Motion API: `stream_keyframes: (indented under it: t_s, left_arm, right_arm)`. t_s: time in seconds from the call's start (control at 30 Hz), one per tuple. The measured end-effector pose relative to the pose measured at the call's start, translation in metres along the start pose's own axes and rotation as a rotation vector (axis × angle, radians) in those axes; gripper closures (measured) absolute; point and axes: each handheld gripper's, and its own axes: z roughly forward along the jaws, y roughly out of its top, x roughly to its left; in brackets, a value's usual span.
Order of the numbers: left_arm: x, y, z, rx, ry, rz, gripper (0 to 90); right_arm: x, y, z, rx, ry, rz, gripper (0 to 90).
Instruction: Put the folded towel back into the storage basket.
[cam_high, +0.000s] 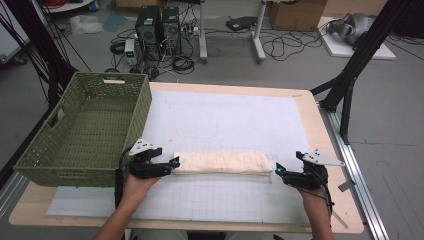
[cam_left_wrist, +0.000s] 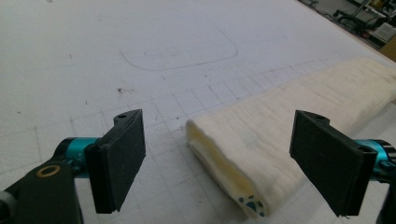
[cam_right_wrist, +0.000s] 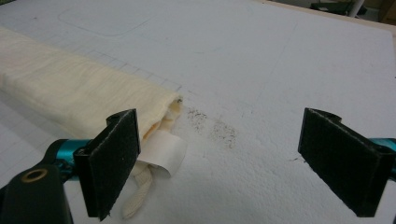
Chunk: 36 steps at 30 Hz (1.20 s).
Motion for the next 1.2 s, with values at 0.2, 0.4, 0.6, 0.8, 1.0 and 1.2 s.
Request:
stream_keyframes:
  t_s: [0.2,0.4,0.6,0.8,1.0,1.2]
  left_arm:
    - [-0.001,0.001,0.009,0.031,-0.013,-0.029,21.1]
    - [-0.004,0.006,0.019,0.068,0.022,-0.024,23.1]
    - [-0.010,0.003,0.026,0.150,0.109,0.036,23.6]
    - [-0.020,-0.002,0.033,0.198,0.137,0.123,28.1]
    - [-0.024,-0.005,0.031,0.190,0.114,0.162,45.5]
    - [-0.026,-0.005,0.030,0.186,0.076,0.137,63.2]
  right_arm:
    - [0.001,-0.001,0.002,0.007,0.004,0.003,12.3]
    - [0.001,-0.001,0.001,0.003,0.006,0.011,12.3]
    - [0.002,-0.001,0.002,0.007,0.015,0.002,12.3]
    - [0.002,-0.001,0.002,0.008,0.020,0.006,12.3]
    - [0.003,-0.001,0.004,0.014,0.026,0.007,12.3]
    - [0.003,-0.001,0.004,0.016,0.029,0.006,12.3]
